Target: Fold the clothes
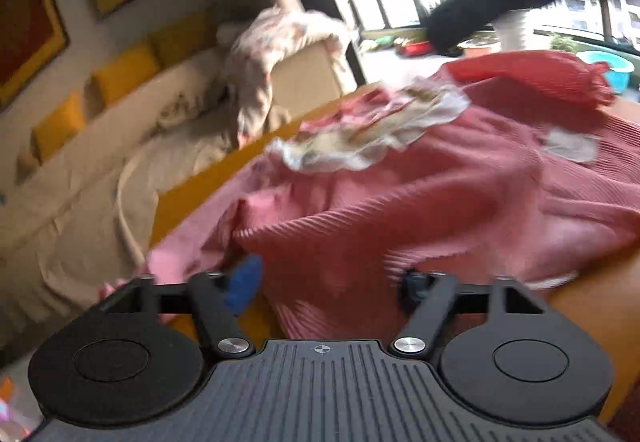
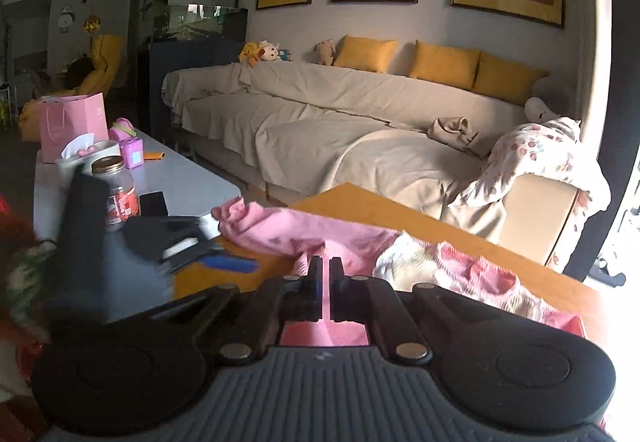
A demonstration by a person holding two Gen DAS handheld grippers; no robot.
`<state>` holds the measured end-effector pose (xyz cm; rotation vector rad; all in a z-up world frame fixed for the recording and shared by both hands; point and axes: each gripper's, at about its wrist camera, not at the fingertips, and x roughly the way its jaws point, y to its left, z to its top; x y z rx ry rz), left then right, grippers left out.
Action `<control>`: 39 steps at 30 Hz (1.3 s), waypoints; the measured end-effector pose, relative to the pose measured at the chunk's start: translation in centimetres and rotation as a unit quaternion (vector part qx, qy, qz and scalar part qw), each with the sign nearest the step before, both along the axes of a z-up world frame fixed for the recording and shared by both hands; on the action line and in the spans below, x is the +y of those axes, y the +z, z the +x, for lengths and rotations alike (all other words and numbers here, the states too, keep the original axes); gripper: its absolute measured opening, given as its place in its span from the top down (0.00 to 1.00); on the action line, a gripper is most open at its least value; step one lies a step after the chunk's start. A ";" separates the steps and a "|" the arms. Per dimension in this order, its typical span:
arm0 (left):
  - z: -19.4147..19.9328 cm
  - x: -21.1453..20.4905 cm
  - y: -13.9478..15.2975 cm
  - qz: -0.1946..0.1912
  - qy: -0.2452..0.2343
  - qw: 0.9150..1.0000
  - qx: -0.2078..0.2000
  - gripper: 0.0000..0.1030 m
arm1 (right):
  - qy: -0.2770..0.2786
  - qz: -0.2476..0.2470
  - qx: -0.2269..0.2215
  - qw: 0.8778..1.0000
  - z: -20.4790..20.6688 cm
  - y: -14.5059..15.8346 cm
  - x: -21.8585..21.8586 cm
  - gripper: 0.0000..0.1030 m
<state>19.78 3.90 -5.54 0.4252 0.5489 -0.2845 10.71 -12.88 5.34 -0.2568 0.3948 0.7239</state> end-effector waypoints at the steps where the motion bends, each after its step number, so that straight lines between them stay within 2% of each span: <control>1: 0.4 0.7 0.0 -0.019 0.010 1.000 0.007 0.53 | -0.002 -0.005 -0.013 1.000 -0.7 -0.5 -0.6 0.92; 3: 1.0 2.0 0.2 -0.057 0.028 0.998 0.021 0.63 | -0.010 -0.030 -0.043 0.999 -2.5 -2.1 -2.0 0.67; 4: 1.1 2.5 0.5 -0.076 0.033 0.996 0.027 0.68 | -0.015 -0.043 -0.054 0.998 -3.3 -3.0 -2.6 0.39; 5: 1.3 3.1 0.7 -0.094 0.038 0.994 0.033 0.70 | -0.019 -0.053 -0.055 0.997 -4.0 -4.0 -3.4 0.26; 7: 1.6 3.9 1.1 -0.122 0.042 0.991 0.043 0.80 | -0.027 -0.070 -0.031 0.997 -4.7 -5.8 -4.5 0.25; 9: 1.9 4.1 1.2 -0.138 0.041 0.988 0.054 0.80 | -0.036 -0.080 -0.007 0.996 -5.2 -7.4 -5.3 0.25; 11: 1.8 3.9 1.1 -0.136 0.032 0.988 0.062 0.79 | -0.040 -0.080 0.009 0.996 -5.5 -8.4 -5.8 0.20; 12: 1.3 3.7 1.0 -0.133 0.024 0.989 0.064 0.73 | -0.042 -0.078 0.013 0.996 -5.6 -8.7 -6.1 0.17; 13: 0.8 3.6 0.9 -0.129 0.014 0.989 0.065 0.63 | -0.045 -0.075 0.018 0.996 -5.8 -9.0 -6.4 0.11; 14: 0.2 3.5 0.8 -0.127 0.004 0.990 0.066 0.56 | -0.055 -0.060 0.029 0.996 -5.4 -9.2 -6.9 0.05; 15: -0.4 3.4 0.6 -0.125 -0.007 0.990 0.066 0.43 | -0.066 -0.043 0.041 0.996 -5.0 -9.2 -7.5 0.01; 16: -1.0 3.2 0.5 -0.121 -0.015 0.990 0.066 0.35 | -0.078 -0.026 0.053 0.995 -4.6 -9.3 -8.0 0.00; 19: -1.8 2.6 -0.2 -0.095 -0.021 0.994 0.058 0.31 | -0.111 0.024 0.089 0.990 -3.4 -9.6 -9.6 0.00; 21: -1.7 2.2 -0.6 -0.084 -0.018 0.995 0.054 0.31 | -0.140 0.089 0.139 0.976 -1.9 -10.1 -11.1 0.00; 23: -1.3 1.8 -0.9 -0.069 -0.016 0.996 0.047 0.32 | -0.166 0.156 0.181 0.957 -0.7 -10.7 -12.6 0.00; 26: -0.7 1.1 -1.2 -0.046 -0.020 0.998 0.033 0.39 | -0.190 0.235 0.228 0.926 0.6 -11.3 -14.3 0.00; 28: -0.4 0.6 -1.2 -0.029 -0.025 0.999 0.027 0.69 | -0.198 0.274 0.242 0.910 0.9 -11.6 -15.1 0.00; 30: -0.2 0.2 -1.0 -0.019 -0.031 0.999 0.027 0.89 | -0.195 0.291 0.245 0.904 1.0 -12.0 -15.4 0.00; 31: 0.0 0.4 -0.6 -0.030 -0.032 0.998 0.036 0.90 | -0.194 0.292 0.242 0.905 1.0 -12.1 -15.4 0.00; 33: 0.5 1.3 0.8 -0.094 -0.029 0.993 0.069 0.93 | -0.192 0.291 0.235 0.907 0.9 -12.2 -15.1 0.00; 34: 0.8 2.2 1.8 -0.145 -0.027 0.985 0.089 0.93 | -0.193 0.290 0.232 0.908 0.8 -12.2 -15.0 0.00; 36: 1.0 4.0 4.0 -0.255 -0.028 0.959 0.119 0.93 | -0.199 0.287 0.226 0.909 0.6 -12.2 -14.7 0.00; 37: 0.8 4.7 4.9 -0.293 -0.030 0.948 0.124 0.95 | -0.202 0.286 0.223 0.910 0.4 -12.2 -14.6 0.00; 38: 0.5 5.2 5.7 -0.317 -0.033 0.940 0.120 0.96 | -0.206 0.285 0.221 0.909 0.4 -12.1 -14.4 0.00; 39: 0.0 5.7 6.3 -0.328 -0.034 0.937 0.113 0.96 | -0.211 0.284 0.218 0.909 0.3 -12.1 -14.3 0.00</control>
